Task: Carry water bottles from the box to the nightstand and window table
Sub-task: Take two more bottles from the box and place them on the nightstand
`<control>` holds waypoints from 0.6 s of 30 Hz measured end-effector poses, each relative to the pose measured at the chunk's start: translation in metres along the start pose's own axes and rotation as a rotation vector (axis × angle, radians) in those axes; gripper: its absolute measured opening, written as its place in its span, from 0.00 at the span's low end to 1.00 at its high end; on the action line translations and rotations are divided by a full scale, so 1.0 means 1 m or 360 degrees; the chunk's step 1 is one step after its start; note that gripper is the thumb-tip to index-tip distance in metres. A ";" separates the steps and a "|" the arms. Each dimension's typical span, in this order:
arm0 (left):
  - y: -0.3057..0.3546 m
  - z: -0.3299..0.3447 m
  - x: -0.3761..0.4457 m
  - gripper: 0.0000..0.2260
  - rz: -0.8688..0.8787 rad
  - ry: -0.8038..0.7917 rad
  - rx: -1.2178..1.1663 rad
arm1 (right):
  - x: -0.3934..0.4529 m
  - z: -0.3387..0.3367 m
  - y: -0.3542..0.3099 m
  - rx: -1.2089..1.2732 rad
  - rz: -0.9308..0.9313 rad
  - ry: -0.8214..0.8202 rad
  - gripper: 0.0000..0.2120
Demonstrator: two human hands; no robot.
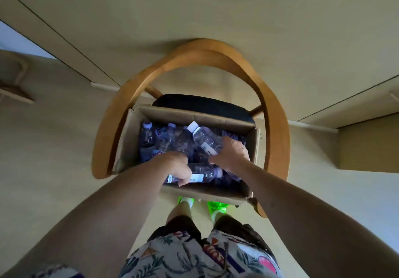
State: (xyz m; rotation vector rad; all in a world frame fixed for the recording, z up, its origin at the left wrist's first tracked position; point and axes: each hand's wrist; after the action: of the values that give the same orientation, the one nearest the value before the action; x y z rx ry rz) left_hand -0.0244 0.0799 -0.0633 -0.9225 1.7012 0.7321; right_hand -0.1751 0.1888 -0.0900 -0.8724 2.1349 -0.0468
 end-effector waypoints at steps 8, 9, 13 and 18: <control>-0.065 0.009 -0.073 0.17 -0.0269 0.0514 -0.1130 | -0.025 -0.036 -0.064 0.0110 -0.0234 -0.0092 0.31; -0.071 0.009 -0.083 0.17 -0.0287 0.0575 -0.1299 | -0.032 -0.036 -0.075 0.0133 -0.0296 -0.0128 0.31; -0.100 0.017 -0.118 0.21 -0.0304 0.0801 -0.1954 | -0.062 -0.032 -0.125 0.0206 -0.0519 -0.0170 0.34; -0.141 0.053 -0.176 0.18 0.0006 0.1059 -0.2856 | -0.114 -0.020 -0.194 0.0259 -0.0870 -0.0148 0.33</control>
State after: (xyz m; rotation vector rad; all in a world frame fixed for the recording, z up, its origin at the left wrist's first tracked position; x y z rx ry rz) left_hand 0.1540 0.0903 0.0840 -2.5252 1.1578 2.2037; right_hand -0.0290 0.1050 0.0606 -1.3050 1.7249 -0.4427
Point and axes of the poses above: each hand's wrist, its own x-axis towards the middle knuckle, its own z-axis out of the palm, y = z × x, and after that the axes turned 4 degrees about -x, right-handed
